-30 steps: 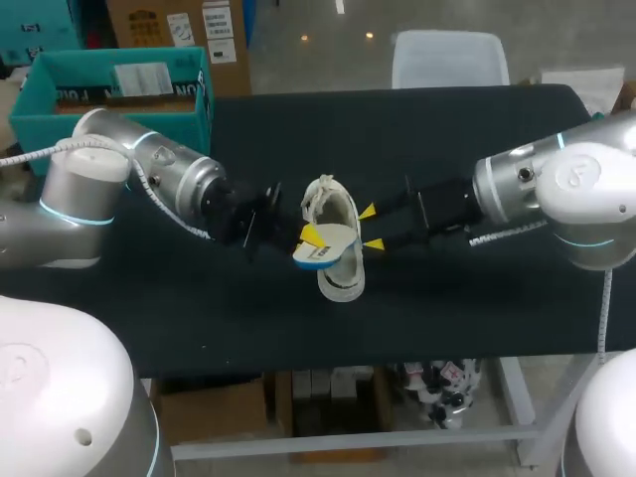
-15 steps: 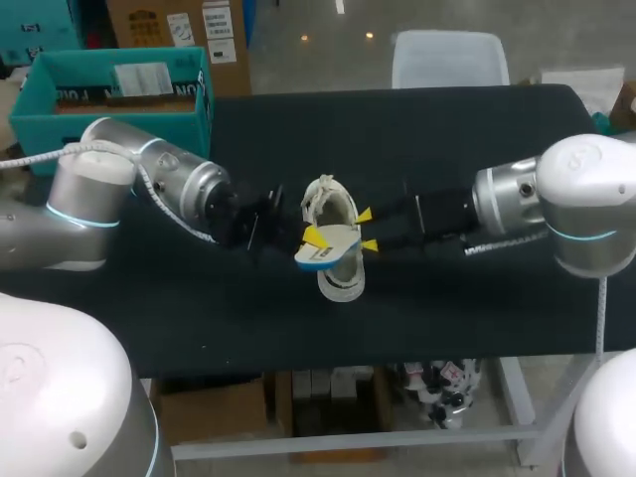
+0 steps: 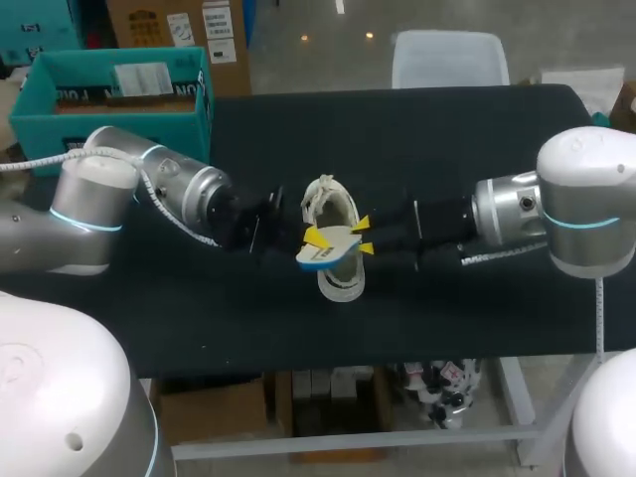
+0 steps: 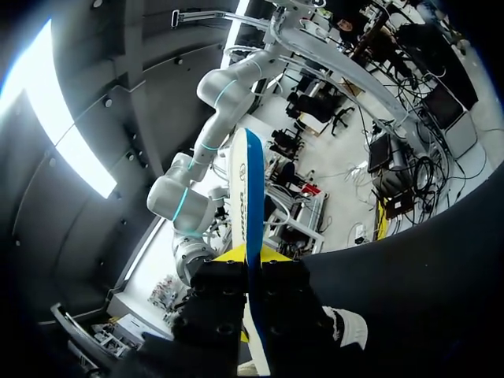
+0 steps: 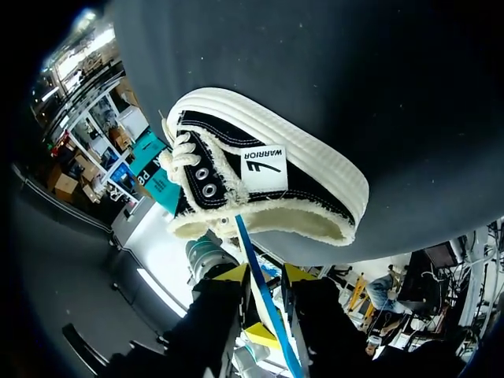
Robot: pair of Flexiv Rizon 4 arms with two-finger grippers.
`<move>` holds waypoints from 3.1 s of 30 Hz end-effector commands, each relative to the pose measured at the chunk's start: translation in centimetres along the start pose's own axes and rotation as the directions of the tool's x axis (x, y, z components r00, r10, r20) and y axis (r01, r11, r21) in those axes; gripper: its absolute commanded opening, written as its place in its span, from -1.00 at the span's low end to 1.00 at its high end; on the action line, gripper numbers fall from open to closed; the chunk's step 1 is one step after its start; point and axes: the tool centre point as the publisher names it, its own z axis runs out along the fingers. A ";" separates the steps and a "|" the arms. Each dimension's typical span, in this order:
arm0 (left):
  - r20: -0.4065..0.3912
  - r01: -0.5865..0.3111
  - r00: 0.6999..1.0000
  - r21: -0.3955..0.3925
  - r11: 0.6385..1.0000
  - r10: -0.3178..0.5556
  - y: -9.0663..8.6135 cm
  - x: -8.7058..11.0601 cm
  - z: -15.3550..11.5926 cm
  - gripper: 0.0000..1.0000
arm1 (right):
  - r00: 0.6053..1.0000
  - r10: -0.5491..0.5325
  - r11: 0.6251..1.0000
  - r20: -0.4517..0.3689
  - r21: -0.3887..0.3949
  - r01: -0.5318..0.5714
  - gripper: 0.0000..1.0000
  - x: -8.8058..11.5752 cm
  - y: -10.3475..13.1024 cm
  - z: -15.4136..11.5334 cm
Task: Open the shoe tongue, take the insole out of the shoe, put the insole back into the shoe, and pack the shoe into the shoebox
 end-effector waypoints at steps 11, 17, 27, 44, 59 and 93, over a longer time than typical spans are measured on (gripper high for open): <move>0.022 0.014 1.000 -0.017 1.000 -0.014 1.2 0.4 -0.2 -1.00 | 1.000 -0.014 0.999 -0.005 0.030 0.014 -1.00 -0.1 -0.3 0.7; -0.013 0.024 1.000 -0.123 0.992 -0.026 1.1 0.4 -0.5 -0.08 | 1.000 -0.013 1.000 -0.019 0.026 0.013 -1.00 -0.3 -0.2 0.6; 0.000 0.031 0.999 -0.241 0.970 -0.032 1.7 0.8 -1.6 -0.15 | 0.999 -0.022 0.999 -0.045 0.025 0.023 -1.00 -0.3 -0.3 0.4; 0.040 0.105 0.994 -0.357 0.928 -0.098 4.3 2.8 -3.2 -0.36 | 0.997 -0.030 1.000 -0.076 0.002 0.030 -1.00 -0.5 -0.3 0.1; 0.075 0.134 0.990 -0.340 0.931 -0.116 6.1 2.2 -2.8 -1.00 | 0.996 -0.041 0.999 -0.077 0.008 0.042 -1.00 -0.4 -0.1 0.5; 0.007 0.125 0.991 -0.366 0.922 -0.131 8.6 1.2 -4.1 -1.00 | 0.996 -0.039 0.999 -0.083 -0.001 0.039 -1.00 -0.4 1.3 2.6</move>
